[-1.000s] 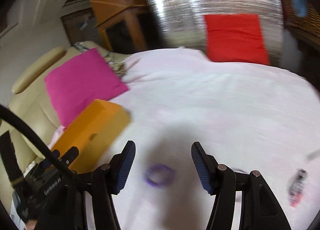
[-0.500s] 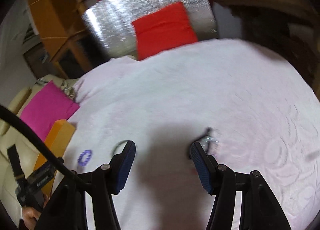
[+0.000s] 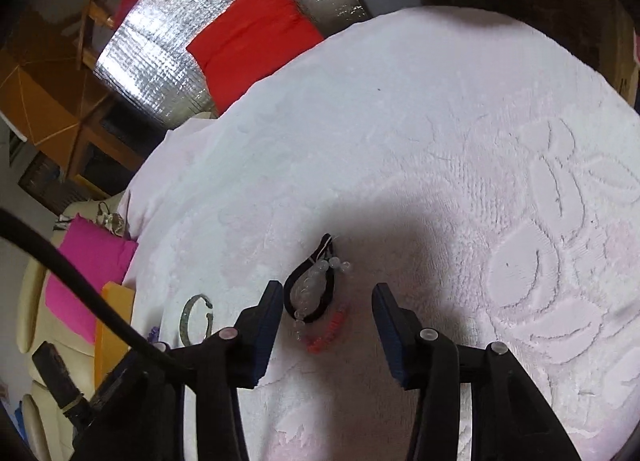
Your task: Organize jewelry
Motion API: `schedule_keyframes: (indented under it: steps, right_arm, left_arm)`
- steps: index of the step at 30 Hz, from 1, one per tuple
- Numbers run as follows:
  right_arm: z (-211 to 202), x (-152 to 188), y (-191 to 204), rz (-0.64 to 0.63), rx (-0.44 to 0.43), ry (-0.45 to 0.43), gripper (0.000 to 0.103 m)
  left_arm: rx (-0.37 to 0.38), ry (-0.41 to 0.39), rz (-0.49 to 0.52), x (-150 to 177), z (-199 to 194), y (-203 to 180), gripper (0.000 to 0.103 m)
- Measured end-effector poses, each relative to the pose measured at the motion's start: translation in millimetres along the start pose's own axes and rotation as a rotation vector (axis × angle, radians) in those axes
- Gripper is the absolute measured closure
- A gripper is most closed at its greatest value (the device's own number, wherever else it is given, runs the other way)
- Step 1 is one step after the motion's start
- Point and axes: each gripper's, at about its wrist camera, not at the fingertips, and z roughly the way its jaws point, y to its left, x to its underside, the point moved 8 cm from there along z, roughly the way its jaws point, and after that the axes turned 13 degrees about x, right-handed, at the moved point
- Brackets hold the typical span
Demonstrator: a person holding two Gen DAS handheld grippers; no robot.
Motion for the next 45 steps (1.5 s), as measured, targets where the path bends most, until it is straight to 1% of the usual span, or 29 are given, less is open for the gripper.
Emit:
schedule_keyframes:
  steps: [4,7,10,12,17,19,21,23,24,25,28,29,31,34,37,42,45]
  right_arm:
    - [4.1,-2.1,-2.7,0.031,-0.027,0.017,0.055]
    - [2.6,-3.9,-9.1,0.052,-0.043,0.023,0.055]
    - [4.2,-4.2,-17.9,0.062,-0.041,0.031,0.055]
    - [5.7,-2.9,-21.7,0.066,-0.042,0.039,0.058]
    - [12.3,0.3,-19.8,0.055,-0.04,0.045,0.059]
    - [14.5,0.7,-14.0,0.038,-0.04,0.032,0.064]
    - [19.1,2.3,-8.3,0.017,-0.027,0.032,0.066]
    - [23.4,4.4,-1.7,-0.018,-0.01,0.027,0.076]
    - [25.2,5.4,1.6,-0.038,0.002,0.022,0.078]
    - [26.0,6.5,4.8,-0.063,0.021,0.01,0.084]
    - [23.7,8.5,11.4,-0.136,0.092,-0.041,0.089]
    - [20.7,8.8,12.4,-0.158,0.117,-0.064,0.097]
    - [13.7,8.1,13.1,-0.179,0.135,-0.099,0.097]
    - [-1.1,3.7,13.7,-0.163,0.096,-0.146,0.097]
    - [-12.1,-0.4,10.7,-0.147,0.069,-0.178,0.097]
    - [-16.3,-3.8,-4.2,-0.089,0.039,-0.158,0.097]
    - [-10.9,-2.2,-12.0,-0.066,0.029,-0.12,0.097]
  left_arm:
    - [0.025,0.009,-0.01,-1.7,12.8,-12.3,0.023]
    - [0.035,0.016,0.01,-0.3,17.6,-22.7,0.023]
    - [0.036,0.024,0.035,-0.1,21.8,-30.5,0.023]
    - [0.041,0.026,0.038,-0.4,24.8,-34.3,0.023]
    - [0.057,0.04,0.033,1.7,31.1,-41.7,0.023]
    - [0.061,0.042,0.037,2.6,31.3,-43.7,0.023]
    - [0.067,0.043,0.041,2.7,30.5,-44.0,0.023]
    - [0.072,0.049,0.04,3.2,29.7,-43.1,0.023]
    - [0.075,0.053,0.036,3.4,29.4,-41.2,0.023]
    - [0.076,0.055,0.032,3.2,29.4,-39.4,0.023]
    - [0.081,0.057,0.01,1.9,28.4,-31.4,0.023]
    - [0.081,0.056,0.004,1.4,27.8,-28.9,0.023]
    - [0.082,0.055,-0.012,1.3,27.0,-24.4,0.023]
    - [0.086,0.056,-0.026,1.7,26.8,-22.5,0.023]
    - [0.088,0.064,-0.008,2.6,29.4,-27.1,0.023]
    - [0.08,0.076,0.04,4.9,34.4,-39.2,0.023]
    - [0.077,0.097,0.046,7.0,40.7,-43.0,0.023]
